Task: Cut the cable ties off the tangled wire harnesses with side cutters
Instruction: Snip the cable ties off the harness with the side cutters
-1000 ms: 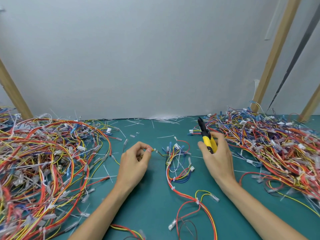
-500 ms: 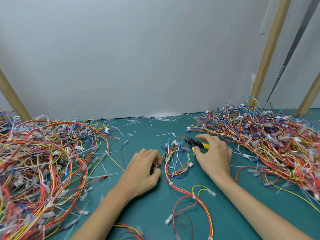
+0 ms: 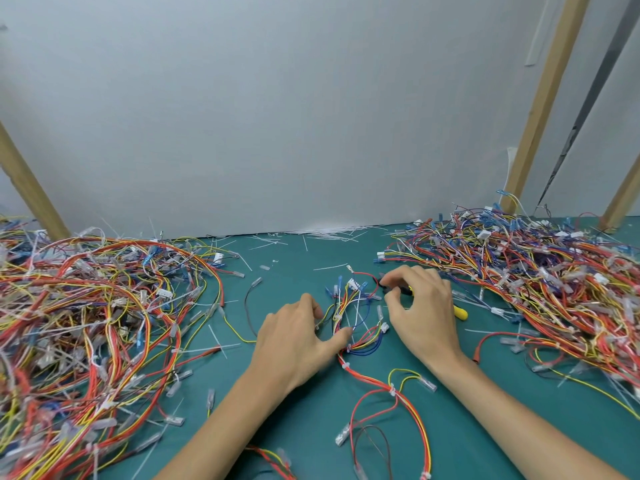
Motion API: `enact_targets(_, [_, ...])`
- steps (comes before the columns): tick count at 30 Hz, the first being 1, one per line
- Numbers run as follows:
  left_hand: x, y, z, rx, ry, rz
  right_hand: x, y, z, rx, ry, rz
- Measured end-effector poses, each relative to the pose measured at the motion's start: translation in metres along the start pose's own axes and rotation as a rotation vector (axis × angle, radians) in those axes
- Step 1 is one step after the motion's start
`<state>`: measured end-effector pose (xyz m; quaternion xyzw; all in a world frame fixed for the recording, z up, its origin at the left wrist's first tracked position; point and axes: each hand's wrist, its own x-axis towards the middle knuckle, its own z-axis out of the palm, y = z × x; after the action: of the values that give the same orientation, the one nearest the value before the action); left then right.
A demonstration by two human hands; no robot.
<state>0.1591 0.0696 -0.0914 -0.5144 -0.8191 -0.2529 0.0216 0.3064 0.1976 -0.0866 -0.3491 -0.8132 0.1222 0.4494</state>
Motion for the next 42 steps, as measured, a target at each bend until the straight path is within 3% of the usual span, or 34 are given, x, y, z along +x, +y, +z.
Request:
enact_targets(16, [0.007, -0.004, -0.020, -0.258, -0.026, -0.187, 0.000, 0.002, 0.002, 0.026, -0.034, 0.005])
enact_targets(25, [0.013, 0.002, -0.040, -0.820, 0.099, -0.270, 0.001, -0.003, 0.000, 0.040, 0.012, 0.010])
enact_targets(29, [0.016, 0.002, -0.046, -1.056, 0.138, -0.283, 0.003, -0.022, -0.006, 0.316, 0.021, 0.163])
enact_targets(33, [0.017, 0.003, -0.050, -1.194, 0.115, -0.272, 0.006, -0.048, -0.014, 0.496, -0.166, 0.258])
enact_targets(39, [0.015, 0.009, -0.051, -1.240, 0.087, -0.192, 0.007, -0.065, -0.019, 0.510, -0.506, 0.170])
enact_targets(42, [0.014, 0.014, -0.049, -1.240, 0.083, -0.110, 0.008, -0.062, -0.020, 0.486, -0.623, 0.211])
